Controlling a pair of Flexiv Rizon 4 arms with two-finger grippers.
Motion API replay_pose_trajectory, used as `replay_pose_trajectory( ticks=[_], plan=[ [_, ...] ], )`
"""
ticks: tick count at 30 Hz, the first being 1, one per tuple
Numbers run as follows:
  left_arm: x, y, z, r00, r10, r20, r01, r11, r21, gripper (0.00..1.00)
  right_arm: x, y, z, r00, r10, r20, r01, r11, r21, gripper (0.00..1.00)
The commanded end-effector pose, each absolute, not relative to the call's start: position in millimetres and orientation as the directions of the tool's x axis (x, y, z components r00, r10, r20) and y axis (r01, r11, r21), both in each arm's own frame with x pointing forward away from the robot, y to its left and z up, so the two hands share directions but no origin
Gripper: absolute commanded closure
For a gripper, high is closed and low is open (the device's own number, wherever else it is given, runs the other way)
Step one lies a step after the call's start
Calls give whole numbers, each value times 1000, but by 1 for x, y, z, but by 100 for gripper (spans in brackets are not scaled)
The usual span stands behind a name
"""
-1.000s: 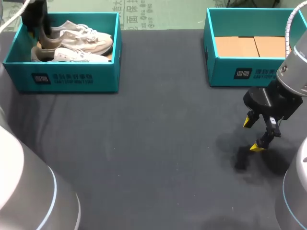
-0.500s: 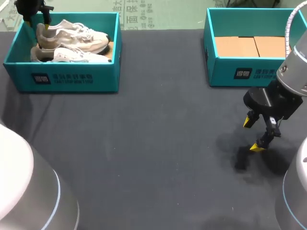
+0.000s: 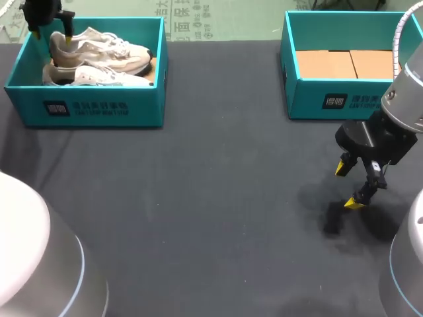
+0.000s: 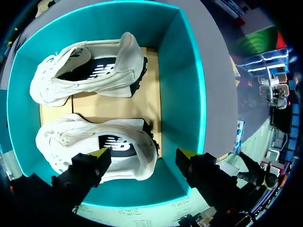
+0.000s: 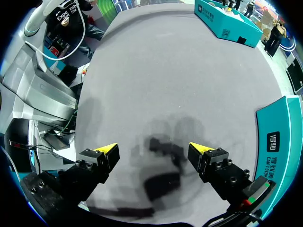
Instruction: Take the shoe out of the shoebox, open the shoe tongue, remove and reinsert the insole, then place the shoe into the shoebox
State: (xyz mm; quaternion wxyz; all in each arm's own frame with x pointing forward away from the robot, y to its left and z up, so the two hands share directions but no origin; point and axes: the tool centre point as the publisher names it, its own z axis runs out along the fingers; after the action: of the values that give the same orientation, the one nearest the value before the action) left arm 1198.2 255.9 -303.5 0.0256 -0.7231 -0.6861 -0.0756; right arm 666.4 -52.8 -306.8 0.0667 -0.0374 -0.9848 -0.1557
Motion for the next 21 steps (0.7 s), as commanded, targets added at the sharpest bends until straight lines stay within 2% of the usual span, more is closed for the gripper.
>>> replay_pose_trajectory(
  ticks=[1,21],
  plan=[
    [1186,260,-285,46,989,137,995,-57,79,0,665,-53,-307,-988,53,142,95,949,301,0],
    [1142,255,-211,24,994,105,997,-32,71,0,665,-53,-307,-988,53,142,95,949,301,0]
  ],
)
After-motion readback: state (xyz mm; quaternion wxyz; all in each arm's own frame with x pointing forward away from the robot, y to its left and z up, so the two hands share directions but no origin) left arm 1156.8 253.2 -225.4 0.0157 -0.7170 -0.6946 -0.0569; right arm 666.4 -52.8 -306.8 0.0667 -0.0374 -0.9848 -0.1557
